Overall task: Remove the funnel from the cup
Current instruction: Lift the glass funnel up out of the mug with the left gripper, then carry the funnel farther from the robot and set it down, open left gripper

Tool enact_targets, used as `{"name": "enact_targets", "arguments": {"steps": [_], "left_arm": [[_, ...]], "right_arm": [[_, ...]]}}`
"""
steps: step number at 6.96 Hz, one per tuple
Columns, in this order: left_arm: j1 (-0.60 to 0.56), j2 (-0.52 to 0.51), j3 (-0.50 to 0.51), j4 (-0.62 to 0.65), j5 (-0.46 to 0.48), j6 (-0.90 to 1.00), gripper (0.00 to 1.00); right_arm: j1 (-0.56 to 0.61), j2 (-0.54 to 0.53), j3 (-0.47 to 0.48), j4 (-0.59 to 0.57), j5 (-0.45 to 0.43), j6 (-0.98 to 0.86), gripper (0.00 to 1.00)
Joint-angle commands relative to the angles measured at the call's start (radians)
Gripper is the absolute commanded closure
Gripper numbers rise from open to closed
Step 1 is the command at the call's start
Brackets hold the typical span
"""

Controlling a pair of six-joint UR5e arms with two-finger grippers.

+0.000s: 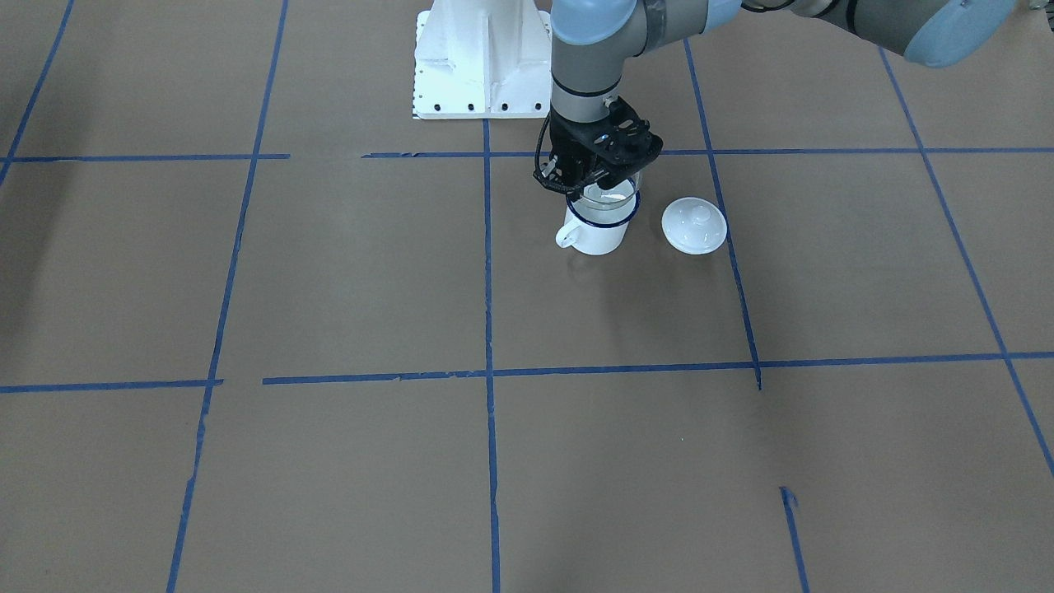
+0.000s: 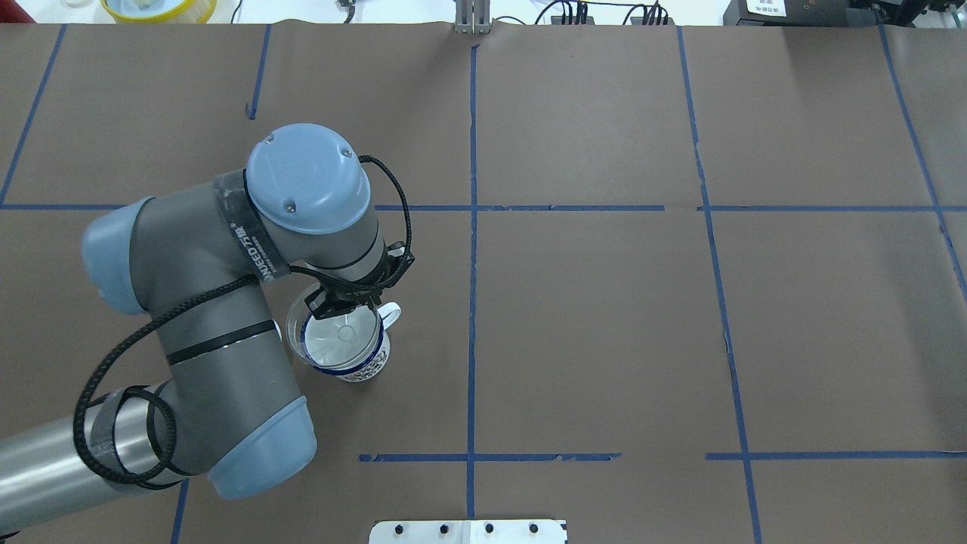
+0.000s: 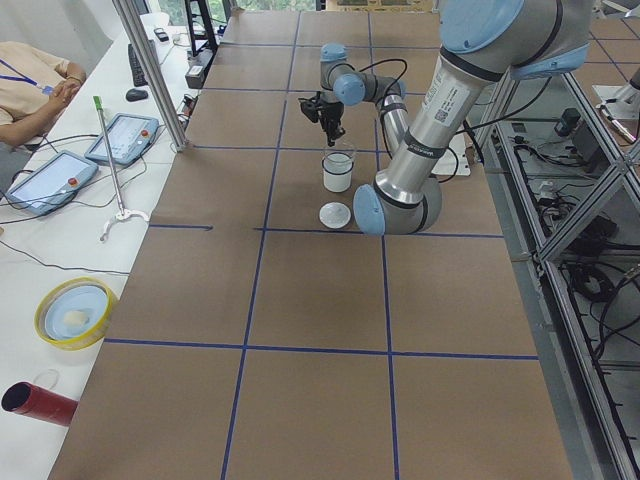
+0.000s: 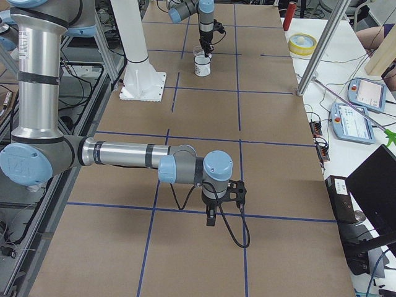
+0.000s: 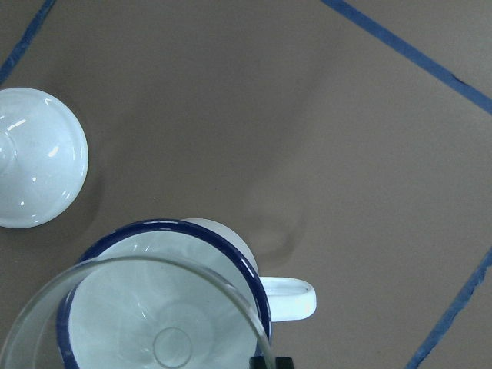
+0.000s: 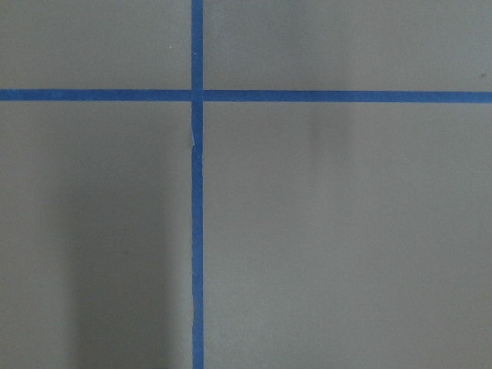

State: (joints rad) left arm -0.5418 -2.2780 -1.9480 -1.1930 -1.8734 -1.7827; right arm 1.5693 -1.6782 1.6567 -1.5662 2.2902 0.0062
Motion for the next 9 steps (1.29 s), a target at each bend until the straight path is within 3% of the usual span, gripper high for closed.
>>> {"name": "enact_targets", "arguments": {"steps": [1,3,4,5,7,8,9], "left_arm": [[-0.076,-0.064,-0.045,0.088,0.028,0.0,1.0],[-0.124,-0.072,-0.029,0.046,0.121,0.05,1.0],[-0.173,-0.066,0.044,-0.105,0.123,0.042,1.0],[-0.196,-0.064,0.183,-0.288,0.123,0.032,1.0],[-0.243,-0.008,0.274,-0.595,0.179,-0.033,1.0],[-0.274,0.041,0.32,-0.784,0.209,-0.038,1.0],[-0.277,0.086,0.446,-1.076,0.268,-0.041,1.0]], "right_arm": [[0.0,0.0,0.0,0.0,0.0,0.0,0.0],[0.0,0.0,0.0,0.0,0.0,0.0,0.0],[0.0,0.0,0.0,0.0,0.0,0.0,0.0],[0.0,0.0,0.0,0.0,0.0,0.0,0.0],[0.0,0.0,0.0,0.0,0.0,0.0,0.0],[0.0,0.0,0.0,0.0,0.0,0.0,0.0],[0.0,0.0,0.0,0.0,0.0,0.0,0.0]]}}
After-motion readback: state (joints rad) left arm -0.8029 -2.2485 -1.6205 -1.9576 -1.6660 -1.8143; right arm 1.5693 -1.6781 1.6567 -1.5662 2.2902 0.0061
